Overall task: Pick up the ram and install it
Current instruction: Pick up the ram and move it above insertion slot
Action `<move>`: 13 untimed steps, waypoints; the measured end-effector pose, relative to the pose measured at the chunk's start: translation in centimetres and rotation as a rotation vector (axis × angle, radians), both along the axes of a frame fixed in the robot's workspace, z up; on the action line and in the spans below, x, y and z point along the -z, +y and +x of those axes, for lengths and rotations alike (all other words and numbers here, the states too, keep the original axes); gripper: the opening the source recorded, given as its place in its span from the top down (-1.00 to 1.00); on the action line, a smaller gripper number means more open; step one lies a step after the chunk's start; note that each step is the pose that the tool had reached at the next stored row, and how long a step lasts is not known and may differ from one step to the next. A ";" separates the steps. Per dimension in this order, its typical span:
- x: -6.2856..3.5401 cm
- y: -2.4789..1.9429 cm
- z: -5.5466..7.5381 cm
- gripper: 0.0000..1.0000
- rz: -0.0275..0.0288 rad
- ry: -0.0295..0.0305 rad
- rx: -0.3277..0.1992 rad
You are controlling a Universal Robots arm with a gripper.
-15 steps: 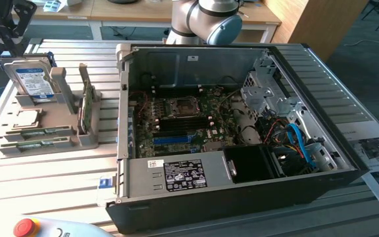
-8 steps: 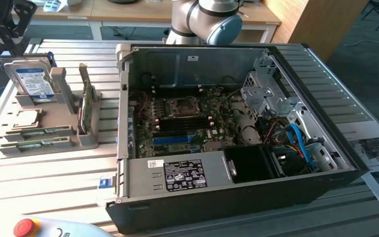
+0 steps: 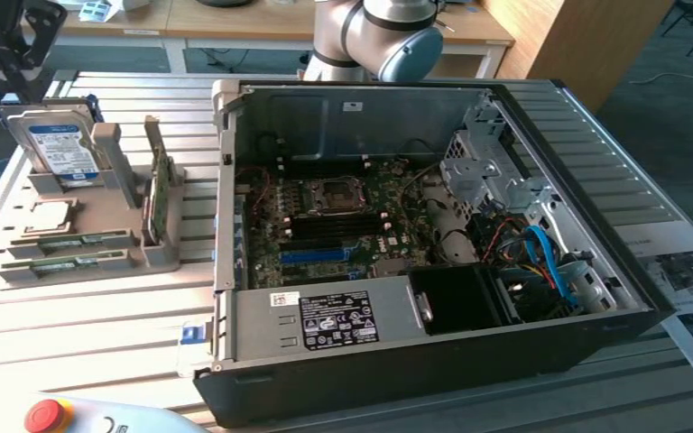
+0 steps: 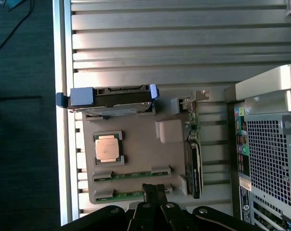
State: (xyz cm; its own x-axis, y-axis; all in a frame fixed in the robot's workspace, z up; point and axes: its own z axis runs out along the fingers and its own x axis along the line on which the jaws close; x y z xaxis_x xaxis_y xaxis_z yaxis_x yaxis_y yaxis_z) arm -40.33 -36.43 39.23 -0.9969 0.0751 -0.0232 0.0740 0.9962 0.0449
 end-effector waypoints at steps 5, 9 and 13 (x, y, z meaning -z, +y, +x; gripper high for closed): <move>0.00 -0.75 0.0 0.80 -0.0001 -0.0001 0.000; 0.00 -1.52 -0.1 0.80 -0.0001 -0.0001 0.000; 0.00 -2.18 -0.2 0.80 0.0000 -0.0001 0.000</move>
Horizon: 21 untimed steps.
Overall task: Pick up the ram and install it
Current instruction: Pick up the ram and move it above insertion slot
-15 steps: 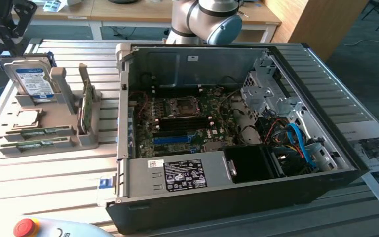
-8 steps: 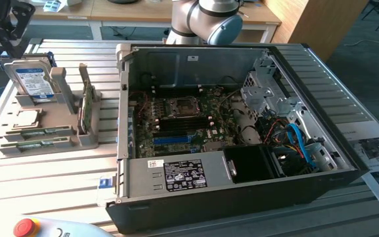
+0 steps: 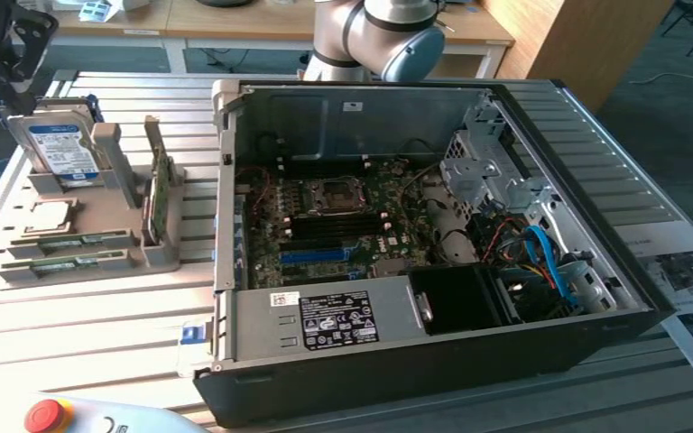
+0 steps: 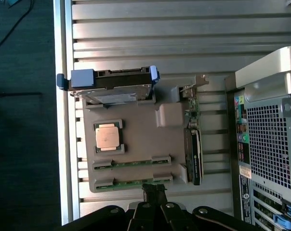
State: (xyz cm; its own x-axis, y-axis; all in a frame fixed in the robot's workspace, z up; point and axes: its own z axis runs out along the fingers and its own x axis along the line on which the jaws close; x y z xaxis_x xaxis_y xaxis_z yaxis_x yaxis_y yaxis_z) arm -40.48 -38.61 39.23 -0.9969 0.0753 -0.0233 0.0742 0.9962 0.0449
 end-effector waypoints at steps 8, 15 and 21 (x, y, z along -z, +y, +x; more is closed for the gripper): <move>0.00 -0.94 -0.2 0.80 0.0000 0.0000 0.000; 0.00 -1.04 -0.2 0.80 0.0000 0.0000 0.000; 0.00 -1.04 -0.2 0.80 0.0000 0.0001 -0.011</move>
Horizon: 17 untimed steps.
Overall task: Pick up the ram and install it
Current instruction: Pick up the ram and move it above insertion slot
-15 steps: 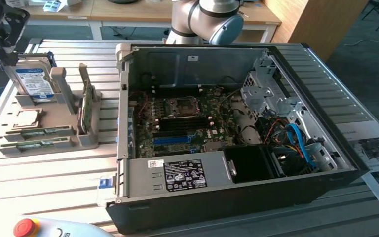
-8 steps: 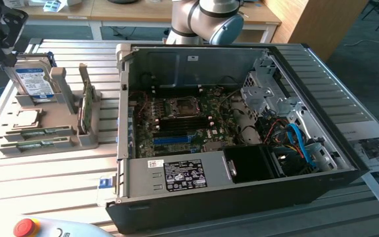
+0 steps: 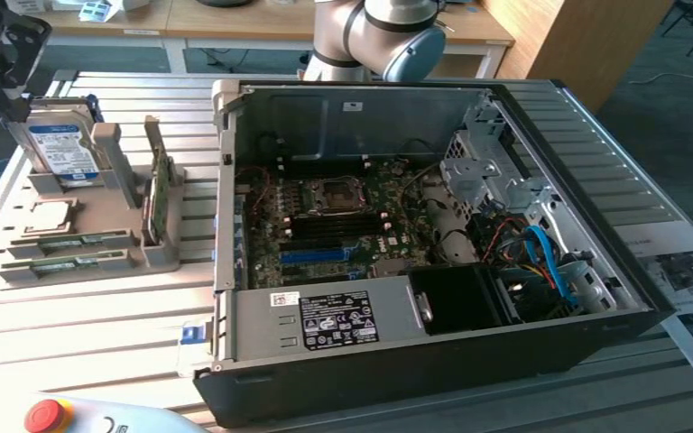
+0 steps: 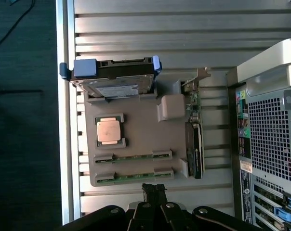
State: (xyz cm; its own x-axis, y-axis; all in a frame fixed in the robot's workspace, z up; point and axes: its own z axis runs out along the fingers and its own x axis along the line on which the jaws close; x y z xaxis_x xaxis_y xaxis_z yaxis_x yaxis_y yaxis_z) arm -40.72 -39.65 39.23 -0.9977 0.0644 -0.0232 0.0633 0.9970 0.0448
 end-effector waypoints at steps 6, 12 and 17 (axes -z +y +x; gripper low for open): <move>0.00 0.00 0.0 0.80 -0.0001 0.0000 -0.085; 0.00 0.00 0.0 0.80 -0.0003 -0.0001 -0.193; 0.01 0.00 0.0 0.80 -0.0006 -0.0001 -0.282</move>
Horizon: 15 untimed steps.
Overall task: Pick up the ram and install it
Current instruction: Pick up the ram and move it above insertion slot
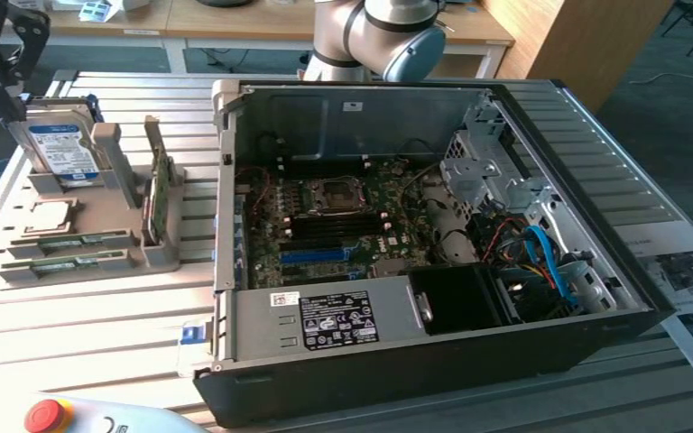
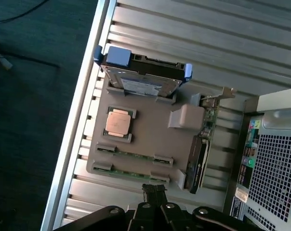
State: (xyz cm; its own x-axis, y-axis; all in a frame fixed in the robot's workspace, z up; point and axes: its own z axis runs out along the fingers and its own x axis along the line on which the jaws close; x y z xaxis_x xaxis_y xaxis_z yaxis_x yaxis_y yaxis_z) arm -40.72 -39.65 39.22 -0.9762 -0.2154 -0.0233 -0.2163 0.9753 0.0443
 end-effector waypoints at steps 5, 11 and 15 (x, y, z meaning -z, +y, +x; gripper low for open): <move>0.00 0.00 0.0 0.80 0.0000 0.0000 -0.085; 0.00 0.00 0.0 0.80 -0.0003 0.0000 -0.194; 0.00 0.00 0.0 0.80 -0.0006 0.0000 -0.267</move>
